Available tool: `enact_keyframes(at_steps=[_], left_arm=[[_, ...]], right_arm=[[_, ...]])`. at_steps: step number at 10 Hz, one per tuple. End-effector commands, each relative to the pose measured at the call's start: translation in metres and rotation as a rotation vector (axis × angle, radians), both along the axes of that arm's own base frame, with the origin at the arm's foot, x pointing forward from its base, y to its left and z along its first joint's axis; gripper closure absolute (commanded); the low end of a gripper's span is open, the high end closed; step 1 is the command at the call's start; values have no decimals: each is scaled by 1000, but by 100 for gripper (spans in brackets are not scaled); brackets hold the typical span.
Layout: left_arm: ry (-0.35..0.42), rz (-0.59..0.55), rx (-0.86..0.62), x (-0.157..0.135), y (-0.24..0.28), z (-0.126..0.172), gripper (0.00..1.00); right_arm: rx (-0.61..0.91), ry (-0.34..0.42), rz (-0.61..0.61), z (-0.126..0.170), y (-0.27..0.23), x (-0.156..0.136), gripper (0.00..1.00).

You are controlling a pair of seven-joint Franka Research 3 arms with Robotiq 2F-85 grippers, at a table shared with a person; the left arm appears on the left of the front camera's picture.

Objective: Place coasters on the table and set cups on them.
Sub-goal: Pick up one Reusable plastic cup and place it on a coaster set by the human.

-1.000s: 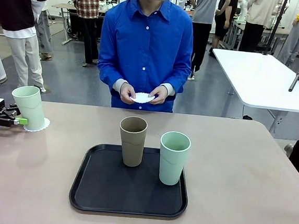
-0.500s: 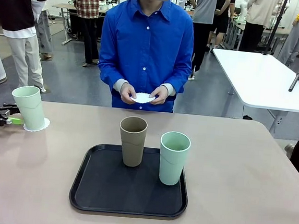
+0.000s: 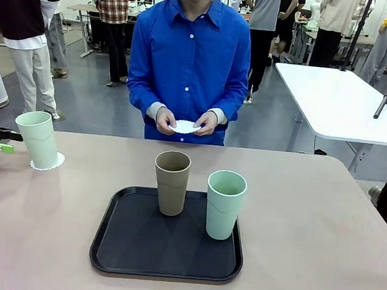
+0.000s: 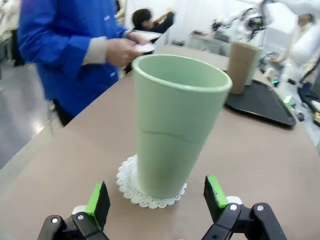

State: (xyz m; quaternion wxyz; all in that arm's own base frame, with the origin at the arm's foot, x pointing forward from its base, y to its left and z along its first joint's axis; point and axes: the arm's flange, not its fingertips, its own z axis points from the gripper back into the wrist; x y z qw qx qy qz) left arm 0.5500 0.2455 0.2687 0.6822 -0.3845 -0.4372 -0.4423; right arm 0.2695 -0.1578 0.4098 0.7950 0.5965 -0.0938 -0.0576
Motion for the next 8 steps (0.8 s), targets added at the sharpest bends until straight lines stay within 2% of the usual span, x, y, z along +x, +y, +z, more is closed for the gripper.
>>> enact_keyframes(at_steps=[1, 2, 3, 8], left_arm=[[107, 191, 129, -22, -19, 54, 0], [124, 278, 179, -30, -22, 79, 0], [134, 312, 210, -39, -27, 98, 0], [238, 338, 476, -94, -76, 192, 0]], right_arm=[[9, -17, 2, 0, 0, -1, 0], [9, -17, 2, 0, 0, -1, 0], [9, -17, 2, 0, 0, -1, 0], [9, -17, 2, 0, 0, -1, 0]])
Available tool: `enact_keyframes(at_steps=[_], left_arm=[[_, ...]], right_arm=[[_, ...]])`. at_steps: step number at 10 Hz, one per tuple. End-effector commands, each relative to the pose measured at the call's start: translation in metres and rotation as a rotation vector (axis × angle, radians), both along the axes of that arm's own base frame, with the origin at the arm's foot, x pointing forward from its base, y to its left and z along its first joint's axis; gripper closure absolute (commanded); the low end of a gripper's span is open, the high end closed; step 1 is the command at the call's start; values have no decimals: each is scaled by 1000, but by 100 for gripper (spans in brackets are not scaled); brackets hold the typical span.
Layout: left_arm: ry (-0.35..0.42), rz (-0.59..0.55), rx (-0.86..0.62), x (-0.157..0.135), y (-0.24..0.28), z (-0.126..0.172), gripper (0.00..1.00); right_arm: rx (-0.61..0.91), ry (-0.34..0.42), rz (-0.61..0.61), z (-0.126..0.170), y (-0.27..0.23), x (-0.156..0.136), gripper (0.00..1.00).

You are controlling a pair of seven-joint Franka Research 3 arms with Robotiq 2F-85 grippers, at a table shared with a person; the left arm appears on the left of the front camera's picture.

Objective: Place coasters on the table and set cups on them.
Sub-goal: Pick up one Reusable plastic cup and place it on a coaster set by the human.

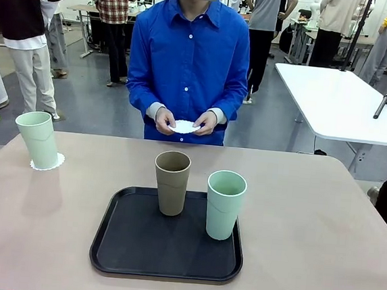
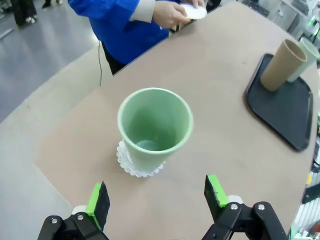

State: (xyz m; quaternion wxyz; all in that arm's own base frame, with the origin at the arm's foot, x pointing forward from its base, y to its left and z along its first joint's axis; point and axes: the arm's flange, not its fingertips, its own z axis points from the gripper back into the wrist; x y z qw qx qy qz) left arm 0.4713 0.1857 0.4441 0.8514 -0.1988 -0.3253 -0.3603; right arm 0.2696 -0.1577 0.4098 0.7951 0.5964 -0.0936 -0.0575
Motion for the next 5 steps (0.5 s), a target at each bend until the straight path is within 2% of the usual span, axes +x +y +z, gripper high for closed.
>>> enact_keyframes(at_steps=[1, 5], left_arm=[[101, -11, 87, -27, -27, 33, 0], [241, -15, 290, -57, -76, 51, 0]], right_arm=[[9, -18, 2, 0, 0, -1, 0], [9, -18, 2, 0, 0, -1, 0]])
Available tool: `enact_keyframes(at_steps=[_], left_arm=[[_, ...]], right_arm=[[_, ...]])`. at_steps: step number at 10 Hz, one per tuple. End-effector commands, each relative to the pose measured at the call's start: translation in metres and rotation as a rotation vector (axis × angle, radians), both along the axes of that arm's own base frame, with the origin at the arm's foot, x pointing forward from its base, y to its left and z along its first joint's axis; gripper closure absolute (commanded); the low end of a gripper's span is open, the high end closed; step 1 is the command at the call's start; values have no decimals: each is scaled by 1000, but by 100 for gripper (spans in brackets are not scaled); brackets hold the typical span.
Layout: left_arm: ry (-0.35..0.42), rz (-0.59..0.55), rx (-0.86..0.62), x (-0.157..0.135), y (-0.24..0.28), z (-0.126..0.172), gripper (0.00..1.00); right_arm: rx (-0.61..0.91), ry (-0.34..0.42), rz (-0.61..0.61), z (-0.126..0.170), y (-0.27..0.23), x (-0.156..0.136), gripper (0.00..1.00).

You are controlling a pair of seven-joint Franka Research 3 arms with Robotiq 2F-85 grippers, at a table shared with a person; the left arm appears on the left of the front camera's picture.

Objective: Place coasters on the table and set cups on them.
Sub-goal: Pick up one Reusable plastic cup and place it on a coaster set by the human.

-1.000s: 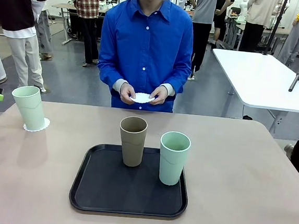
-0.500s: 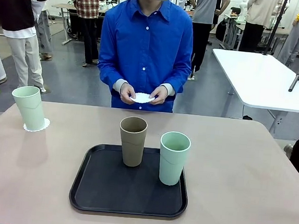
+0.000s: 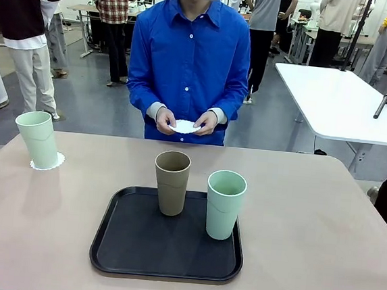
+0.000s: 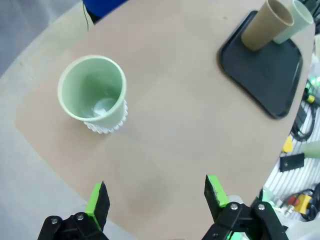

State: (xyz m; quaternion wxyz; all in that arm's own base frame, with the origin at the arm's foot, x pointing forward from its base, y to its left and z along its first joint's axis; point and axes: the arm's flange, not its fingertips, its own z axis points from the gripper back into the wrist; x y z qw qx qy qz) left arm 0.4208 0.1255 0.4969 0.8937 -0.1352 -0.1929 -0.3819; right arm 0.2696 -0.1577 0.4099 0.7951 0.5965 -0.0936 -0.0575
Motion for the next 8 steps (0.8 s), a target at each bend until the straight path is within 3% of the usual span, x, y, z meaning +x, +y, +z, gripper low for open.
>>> enact_keyframes(at_steps=[1, 4, 8], left_arm=[[82, -9, 89, -14, -26, -1, 0], [79, 4, 168, -17, -46, 0, 0], [78, -21, 122, -11, -36, -2, 0]], right_arm=[[9, -18, 2, 0, 0, -1, 0], [9, -18, 2, 0, 0, -1, 0], [9, -18, 2, 0, 0, -1, 0]])
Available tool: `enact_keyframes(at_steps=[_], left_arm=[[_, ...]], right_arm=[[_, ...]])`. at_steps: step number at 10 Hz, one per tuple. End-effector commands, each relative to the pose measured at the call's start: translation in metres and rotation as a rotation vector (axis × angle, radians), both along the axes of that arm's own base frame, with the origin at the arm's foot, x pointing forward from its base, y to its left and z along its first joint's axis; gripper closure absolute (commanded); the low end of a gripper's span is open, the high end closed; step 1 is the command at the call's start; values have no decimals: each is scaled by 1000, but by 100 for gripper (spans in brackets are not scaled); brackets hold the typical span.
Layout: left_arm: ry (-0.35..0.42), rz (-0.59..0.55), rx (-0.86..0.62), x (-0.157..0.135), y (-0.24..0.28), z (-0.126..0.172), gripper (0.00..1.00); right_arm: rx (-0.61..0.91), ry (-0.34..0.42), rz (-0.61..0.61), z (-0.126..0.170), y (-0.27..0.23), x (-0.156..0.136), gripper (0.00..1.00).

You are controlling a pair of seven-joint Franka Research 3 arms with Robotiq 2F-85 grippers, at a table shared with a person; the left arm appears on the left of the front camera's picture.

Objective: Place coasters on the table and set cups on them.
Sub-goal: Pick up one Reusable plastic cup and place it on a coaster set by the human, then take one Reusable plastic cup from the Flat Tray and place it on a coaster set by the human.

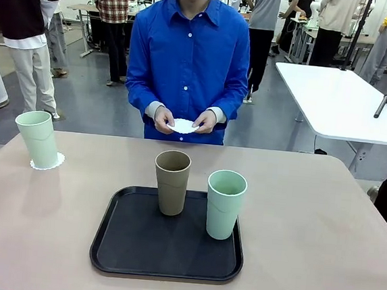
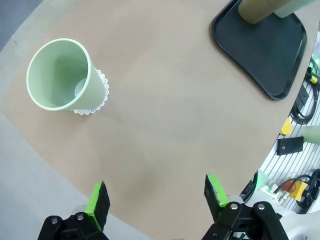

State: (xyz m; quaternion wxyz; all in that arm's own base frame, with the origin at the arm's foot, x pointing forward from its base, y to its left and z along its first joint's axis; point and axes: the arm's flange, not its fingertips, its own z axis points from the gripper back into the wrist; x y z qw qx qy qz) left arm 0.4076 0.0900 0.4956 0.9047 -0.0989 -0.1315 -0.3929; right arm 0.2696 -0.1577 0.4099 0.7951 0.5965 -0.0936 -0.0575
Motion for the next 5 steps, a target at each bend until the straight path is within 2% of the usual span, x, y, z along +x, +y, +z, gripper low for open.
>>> enact_keyframes(at_steps=[1, 5], left_arm=[[-5, -7, 2, 2, 0, 0, 0], [-5, -7, 2, 2, 0, 0, 0]], right_arm=[[9, -18, 2, 0, 0, -1, 0], [9, -18, 2, 0, 0, -1, 0]])
